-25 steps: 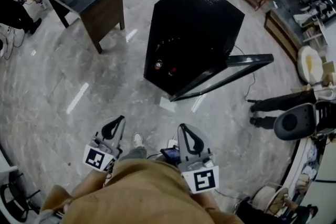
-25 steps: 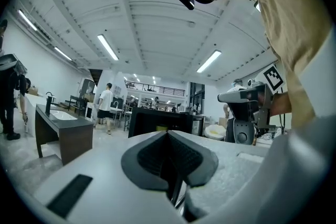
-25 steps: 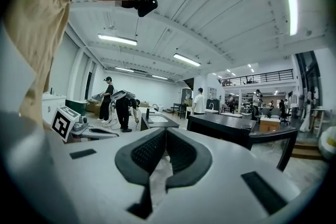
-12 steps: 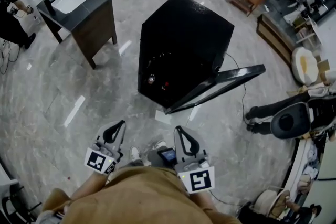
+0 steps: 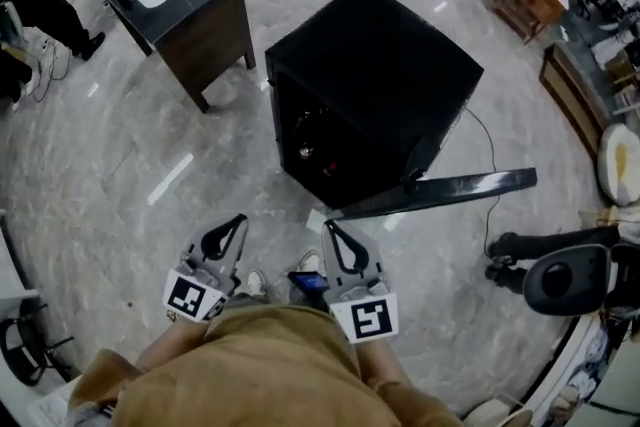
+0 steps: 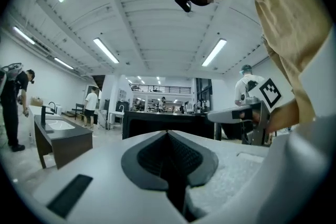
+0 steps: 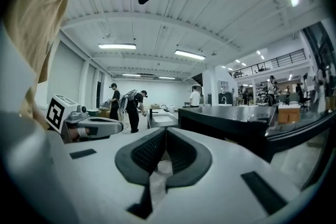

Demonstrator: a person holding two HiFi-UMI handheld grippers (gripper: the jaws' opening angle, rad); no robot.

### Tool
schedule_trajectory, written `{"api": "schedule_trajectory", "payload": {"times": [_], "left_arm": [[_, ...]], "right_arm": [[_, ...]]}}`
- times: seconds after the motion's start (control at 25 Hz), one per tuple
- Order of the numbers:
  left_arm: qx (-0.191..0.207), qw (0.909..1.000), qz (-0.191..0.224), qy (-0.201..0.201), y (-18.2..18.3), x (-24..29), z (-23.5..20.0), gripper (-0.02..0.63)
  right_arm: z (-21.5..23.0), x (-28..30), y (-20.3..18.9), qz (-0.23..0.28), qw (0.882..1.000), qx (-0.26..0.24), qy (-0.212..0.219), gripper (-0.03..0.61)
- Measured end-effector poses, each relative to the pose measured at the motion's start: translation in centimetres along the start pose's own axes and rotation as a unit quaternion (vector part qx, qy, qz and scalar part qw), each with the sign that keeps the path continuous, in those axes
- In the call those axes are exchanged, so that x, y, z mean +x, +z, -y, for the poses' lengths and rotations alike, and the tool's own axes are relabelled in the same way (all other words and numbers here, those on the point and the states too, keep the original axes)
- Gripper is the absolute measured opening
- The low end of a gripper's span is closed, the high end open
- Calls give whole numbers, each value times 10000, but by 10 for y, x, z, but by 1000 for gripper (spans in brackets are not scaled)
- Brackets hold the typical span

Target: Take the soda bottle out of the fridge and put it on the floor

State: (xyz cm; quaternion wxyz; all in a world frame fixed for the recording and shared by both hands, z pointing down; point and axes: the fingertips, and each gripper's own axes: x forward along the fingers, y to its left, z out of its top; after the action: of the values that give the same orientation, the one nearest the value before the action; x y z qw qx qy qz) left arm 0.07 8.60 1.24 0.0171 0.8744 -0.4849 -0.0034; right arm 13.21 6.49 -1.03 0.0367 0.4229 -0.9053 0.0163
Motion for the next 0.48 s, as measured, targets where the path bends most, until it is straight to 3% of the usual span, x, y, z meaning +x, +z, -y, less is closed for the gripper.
{"api": "schedule_trajectory", "payload": {"times": [0.16,0.32,0.48], "left_arm": [[-34,9996,122,249,2,31,3,0],[-218,9994,-47,257,-25,43,-3,0],[-275,9990,-282,200,-64,49,-20,0]], "right_arm": [[27,18,-17,-66,9997,143,201,2],[39,33,-41,-356,9988,-311,143,2],[49,51,-91,-922,9938,-618,-85,1]]}}
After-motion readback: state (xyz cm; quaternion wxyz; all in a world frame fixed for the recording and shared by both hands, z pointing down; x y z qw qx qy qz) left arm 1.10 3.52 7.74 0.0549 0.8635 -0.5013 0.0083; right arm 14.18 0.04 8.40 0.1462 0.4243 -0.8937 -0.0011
